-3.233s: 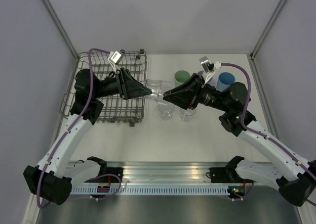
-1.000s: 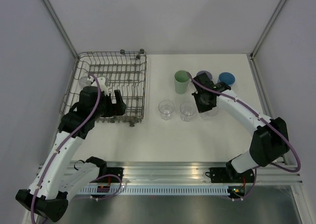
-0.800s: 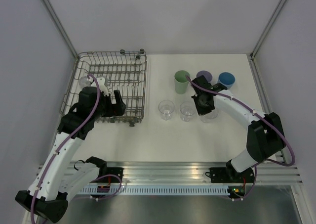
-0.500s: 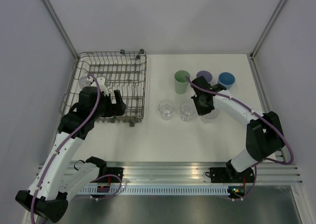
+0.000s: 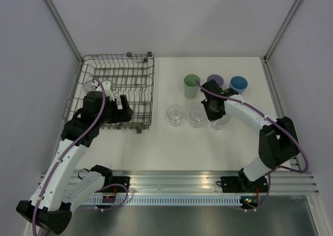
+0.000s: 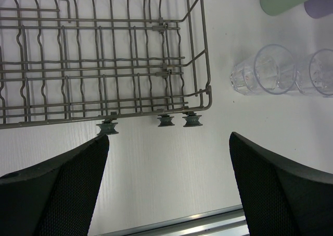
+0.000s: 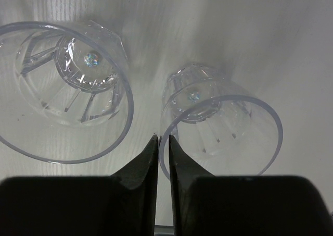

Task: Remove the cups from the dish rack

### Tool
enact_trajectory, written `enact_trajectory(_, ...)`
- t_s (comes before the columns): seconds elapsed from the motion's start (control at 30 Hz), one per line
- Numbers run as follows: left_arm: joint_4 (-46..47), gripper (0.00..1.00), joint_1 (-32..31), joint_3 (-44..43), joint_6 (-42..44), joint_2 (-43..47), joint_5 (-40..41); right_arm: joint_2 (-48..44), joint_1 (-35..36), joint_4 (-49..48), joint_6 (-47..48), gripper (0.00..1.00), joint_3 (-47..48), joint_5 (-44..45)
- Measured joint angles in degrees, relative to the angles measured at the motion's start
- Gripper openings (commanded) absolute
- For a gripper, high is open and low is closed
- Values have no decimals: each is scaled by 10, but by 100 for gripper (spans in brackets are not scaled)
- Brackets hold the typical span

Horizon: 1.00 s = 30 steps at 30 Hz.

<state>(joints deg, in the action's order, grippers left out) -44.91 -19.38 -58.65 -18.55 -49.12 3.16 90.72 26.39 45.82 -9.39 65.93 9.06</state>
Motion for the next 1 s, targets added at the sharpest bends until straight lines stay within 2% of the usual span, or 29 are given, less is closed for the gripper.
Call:
enact_trajectory(0.23, 0, 100, 0, 0, 0, 0, 0, -4, 0, 3, 1, 28, 0, 3)
enact_trajectory(0.3, 0, 100, 0, 0, 0, -1, 3, -14, 0, 12, 1, 39, 3, 5)
enact_trajectory(0.33, 0, 100, 0, 0, 0, -2, 6, -20, 0, 16, 1, 63, 7, 5)
enact_trajectory(0.37, 0, 99, 0, 0, 0, -4, 11, -28, 0, 19, -4, 97, 10, 5)
enact_trajectory(0.6, -12, 100, 0, -39, -24, -57, 72, -111, 0, 42, 2, 98, 44, 11)
enact_trajectory(0.77, -24, 100, 4, -90, -76, -98, 153, -171, 0, 53, 2, 98, 61, 14)
enact_trajectory(0.87, -32, 100, 37, -131, -107, -136, 182, -220, 0, 43, 2, 98, 61, 13)
enact_trajectory(1.0, -33, 100, 99, -185, -139, -198, 193, -299, 0, -22, -5, 98, 28, -9)
